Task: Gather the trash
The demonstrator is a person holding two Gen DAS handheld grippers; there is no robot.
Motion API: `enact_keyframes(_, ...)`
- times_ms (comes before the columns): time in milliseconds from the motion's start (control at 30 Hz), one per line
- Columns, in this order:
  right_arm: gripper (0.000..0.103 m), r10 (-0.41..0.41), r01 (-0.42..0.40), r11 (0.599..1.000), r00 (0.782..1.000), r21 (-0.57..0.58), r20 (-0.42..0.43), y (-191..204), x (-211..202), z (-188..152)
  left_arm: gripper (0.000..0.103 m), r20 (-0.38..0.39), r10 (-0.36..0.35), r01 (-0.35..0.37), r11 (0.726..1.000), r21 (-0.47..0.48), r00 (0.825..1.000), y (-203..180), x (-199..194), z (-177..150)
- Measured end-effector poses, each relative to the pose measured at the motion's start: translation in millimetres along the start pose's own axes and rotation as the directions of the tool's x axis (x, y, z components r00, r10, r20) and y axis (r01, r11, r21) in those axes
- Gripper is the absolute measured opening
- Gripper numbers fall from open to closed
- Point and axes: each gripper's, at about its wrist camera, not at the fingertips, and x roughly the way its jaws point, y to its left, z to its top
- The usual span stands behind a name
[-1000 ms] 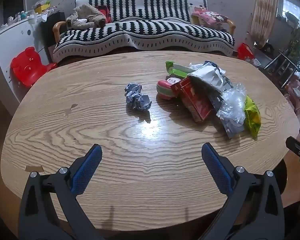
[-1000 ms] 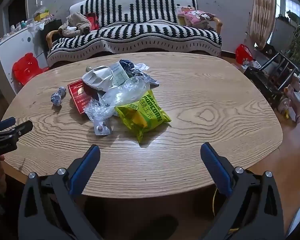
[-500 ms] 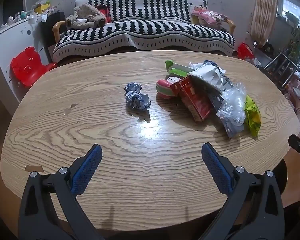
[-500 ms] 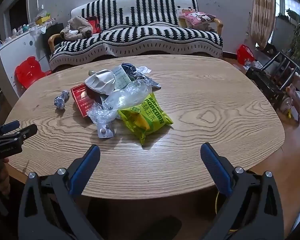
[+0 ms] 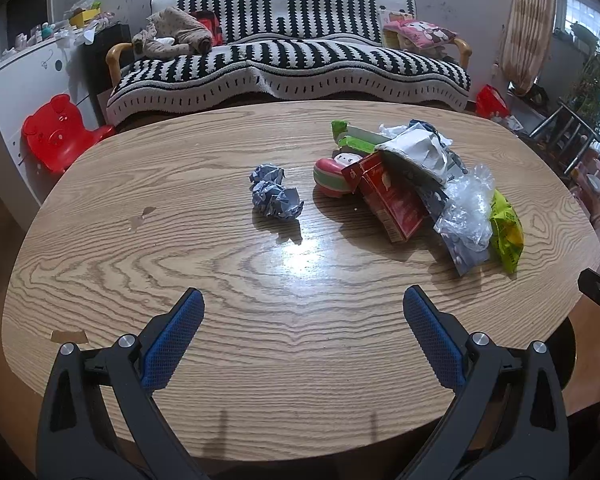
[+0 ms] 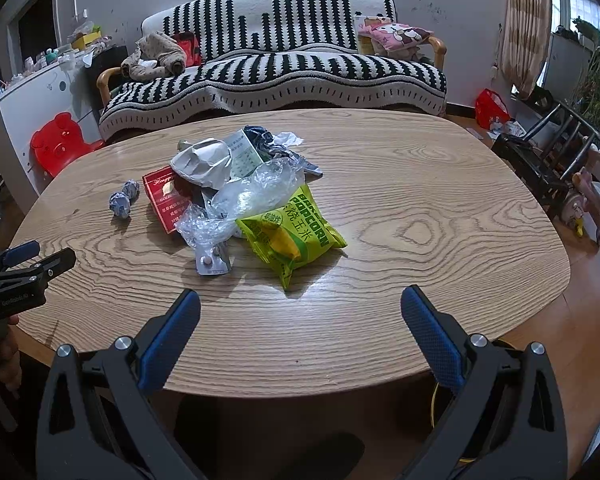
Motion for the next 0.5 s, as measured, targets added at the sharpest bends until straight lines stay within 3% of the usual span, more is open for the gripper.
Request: enact_keyframes(500,0.097,0.002,-0.002,1.000,1.000,0.013,-0.003,-1.2,-0.1,1.4,0.097,-0.005,0.002,-0.002,1.000,0.004,1.000,-0.2,2.1,0.1)
